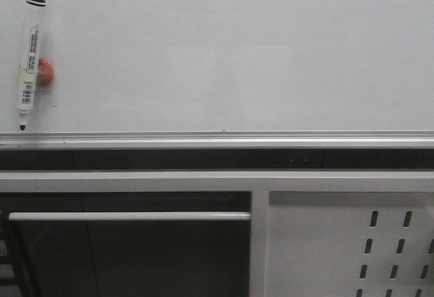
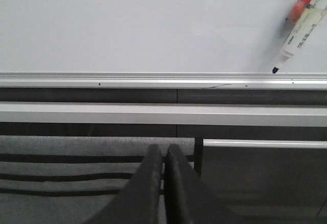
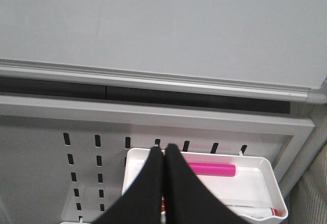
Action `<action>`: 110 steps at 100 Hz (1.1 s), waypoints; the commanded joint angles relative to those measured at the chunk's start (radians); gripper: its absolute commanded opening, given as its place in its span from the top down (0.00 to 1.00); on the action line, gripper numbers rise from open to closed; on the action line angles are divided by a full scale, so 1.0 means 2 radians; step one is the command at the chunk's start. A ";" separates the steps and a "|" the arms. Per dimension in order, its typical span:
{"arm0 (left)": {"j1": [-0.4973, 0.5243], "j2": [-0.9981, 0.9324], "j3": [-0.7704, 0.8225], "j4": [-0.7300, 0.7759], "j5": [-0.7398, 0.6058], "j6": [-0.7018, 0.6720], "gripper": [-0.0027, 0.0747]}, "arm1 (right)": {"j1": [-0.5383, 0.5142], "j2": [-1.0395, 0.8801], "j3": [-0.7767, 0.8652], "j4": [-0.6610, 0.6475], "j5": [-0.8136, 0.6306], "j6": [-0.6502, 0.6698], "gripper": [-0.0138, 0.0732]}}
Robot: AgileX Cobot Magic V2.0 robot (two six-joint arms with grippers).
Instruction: Write number 1 on whiteboard
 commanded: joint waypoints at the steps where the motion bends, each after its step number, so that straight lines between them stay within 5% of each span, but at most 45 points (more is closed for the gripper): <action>1: 0.001 -0.013 0.011 0.003 -0.028 -0.002 0.99 | 0.001 -0.011 0.013 -0.005 -0.010 -0.001 0.91; 35: 0.001 -0.013 0.011 0.008 -0.054 -0.002 0.99 | 0.001 -0.011 0.013 -0.005 -0.010 -0.001 0.91; 68: 0.001 -0.013 0.011 0.008 -0.279 -0.002 0.99 | 0.001 -0.011 0.013 -0.035 -0.028 -0.001 0.91; 90: 0.001 -0.013 0.011 0.008 -0.373 -0.002 0.99 | 0.001 -0.011 0.013 -0.034 -0.212 -0.001 0.91; 110: 0.001 -0.013 0.011 0.008 -0.385 -0.002 0.99 | 0.001 -0.011 0.013 -0.034 -0.364 -0.001 0.91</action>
